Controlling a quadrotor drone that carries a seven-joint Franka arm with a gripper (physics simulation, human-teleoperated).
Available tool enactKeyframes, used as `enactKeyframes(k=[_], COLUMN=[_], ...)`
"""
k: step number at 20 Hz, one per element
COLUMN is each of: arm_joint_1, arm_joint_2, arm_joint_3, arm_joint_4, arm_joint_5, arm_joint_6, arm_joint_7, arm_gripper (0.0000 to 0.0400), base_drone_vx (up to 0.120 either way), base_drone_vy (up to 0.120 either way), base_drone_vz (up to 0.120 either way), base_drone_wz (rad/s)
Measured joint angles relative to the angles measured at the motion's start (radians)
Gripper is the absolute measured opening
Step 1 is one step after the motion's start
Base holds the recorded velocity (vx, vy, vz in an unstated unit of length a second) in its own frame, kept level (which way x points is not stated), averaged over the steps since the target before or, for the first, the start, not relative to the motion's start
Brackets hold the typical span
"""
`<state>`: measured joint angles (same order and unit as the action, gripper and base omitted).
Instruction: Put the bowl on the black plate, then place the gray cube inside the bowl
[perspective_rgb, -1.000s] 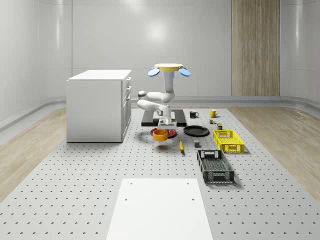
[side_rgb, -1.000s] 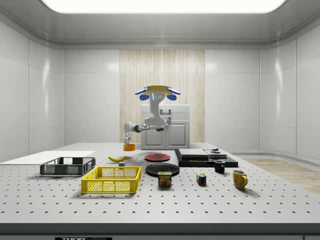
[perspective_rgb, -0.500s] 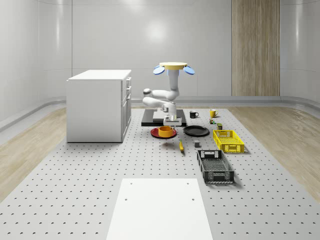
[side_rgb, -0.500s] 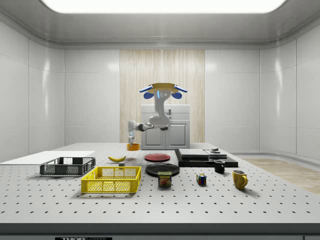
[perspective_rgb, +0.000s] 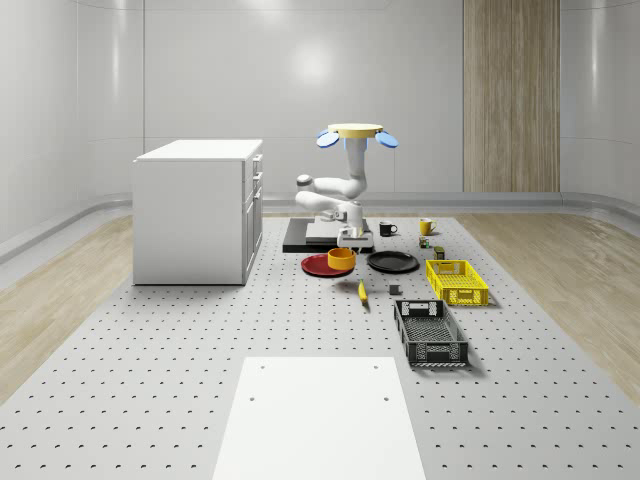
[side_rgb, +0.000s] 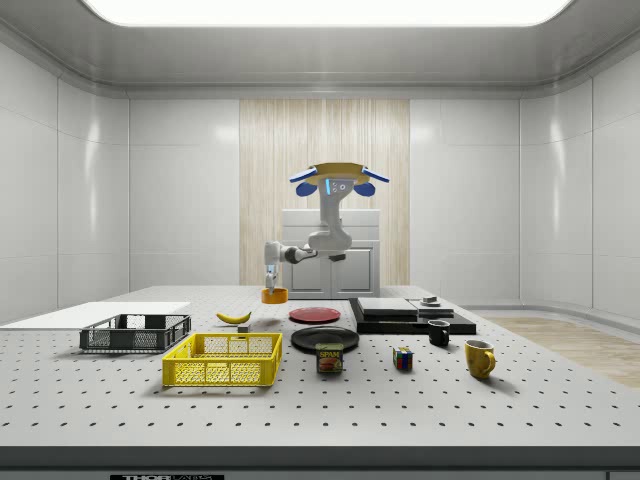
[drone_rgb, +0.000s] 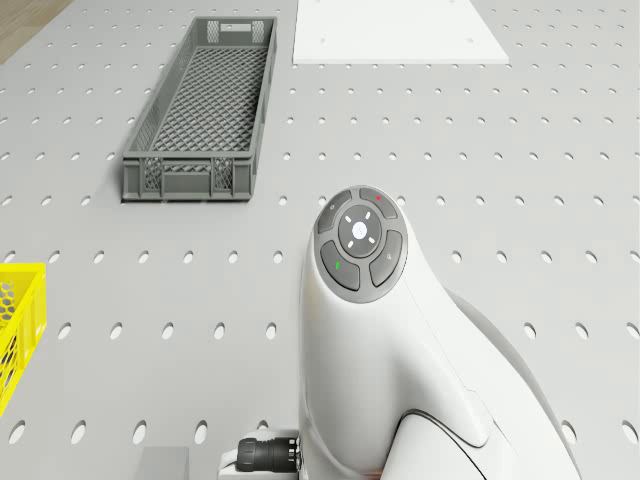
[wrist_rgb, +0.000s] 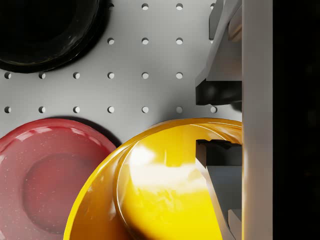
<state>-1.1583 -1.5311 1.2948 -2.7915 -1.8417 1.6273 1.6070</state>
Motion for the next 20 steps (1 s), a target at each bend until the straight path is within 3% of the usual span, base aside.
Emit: enactKeyframes(k=[20], arm_joint_1=[-0.004], arm_joint_2=[-0.012], arm_joint_3=[0.001], arm_joint_4=[0.001], arm_joint_5=[0.005], arm_joint_6=[0.011], arm_joint_7=[0.003], arm_gripper=[0.0100], base_drone_vx=[-0.120], base_drone_vy=[0.120], base_drone_vz=[0.000], base_drone_wz=[0.000])
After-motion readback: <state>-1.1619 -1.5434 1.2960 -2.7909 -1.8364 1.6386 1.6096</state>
